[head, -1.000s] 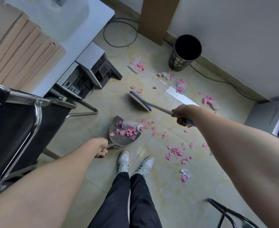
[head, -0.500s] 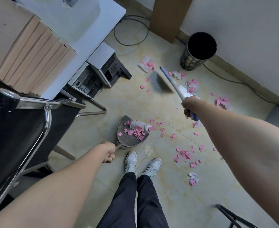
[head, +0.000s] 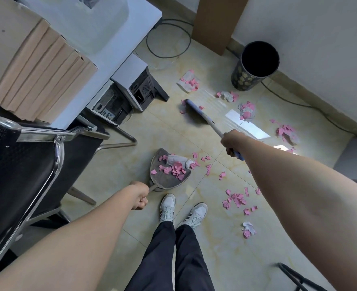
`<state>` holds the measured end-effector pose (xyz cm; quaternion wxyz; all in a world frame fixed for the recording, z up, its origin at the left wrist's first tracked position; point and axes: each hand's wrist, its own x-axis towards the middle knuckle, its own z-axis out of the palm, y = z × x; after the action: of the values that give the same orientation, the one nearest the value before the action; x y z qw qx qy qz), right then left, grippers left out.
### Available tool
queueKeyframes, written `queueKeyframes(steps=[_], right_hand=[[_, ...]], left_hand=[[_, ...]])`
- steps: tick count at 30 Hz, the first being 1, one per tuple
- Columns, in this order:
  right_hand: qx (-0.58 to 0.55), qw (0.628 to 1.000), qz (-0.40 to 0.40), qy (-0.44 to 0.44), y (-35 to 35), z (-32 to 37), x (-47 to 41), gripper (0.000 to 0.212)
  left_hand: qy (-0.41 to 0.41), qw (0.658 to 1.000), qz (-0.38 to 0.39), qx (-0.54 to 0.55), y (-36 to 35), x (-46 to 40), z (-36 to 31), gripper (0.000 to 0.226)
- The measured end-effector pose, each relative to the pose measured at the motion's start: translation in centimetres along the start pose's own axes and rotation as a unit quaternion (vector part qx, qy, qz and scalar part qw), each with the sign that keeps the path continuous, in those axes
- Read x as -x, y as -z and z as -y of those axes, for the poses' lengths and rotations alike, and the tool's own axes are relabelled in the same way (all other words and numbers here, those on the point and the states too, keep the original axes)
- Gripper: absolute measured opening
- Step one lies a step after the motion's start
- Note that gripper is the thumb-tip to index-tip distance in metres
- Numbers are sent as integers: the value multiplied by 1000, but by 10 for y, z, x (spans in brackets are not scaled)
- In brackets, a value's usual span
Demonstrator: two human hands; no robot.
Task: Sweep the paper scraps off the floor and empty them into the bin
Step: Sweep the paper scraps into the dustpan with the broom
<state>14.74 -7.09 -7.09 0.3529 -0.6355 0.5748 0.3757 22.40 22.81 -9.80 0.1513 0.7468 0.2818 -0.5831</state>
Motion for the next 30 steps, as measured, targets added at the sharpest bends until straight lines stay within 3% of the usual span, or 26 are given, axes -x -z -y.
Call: queueKeyframes(steps=[8,16,24,30], right_hand=[[103,994,-15,34,-7,-3,1,30],[204,976,72,8,-3,-27,30,32],[204,973,101,-37,54,-13,54,33],[154,986,65,-4,29,-16,53,36]], left_hand=[[6,1000,7,-23,-3,-1,-4,27],[14,998,27,-53,4,3,3,28],[6,998,33,-48,4,7,15,29],[2,997,44,-55,9,7,17,29]])
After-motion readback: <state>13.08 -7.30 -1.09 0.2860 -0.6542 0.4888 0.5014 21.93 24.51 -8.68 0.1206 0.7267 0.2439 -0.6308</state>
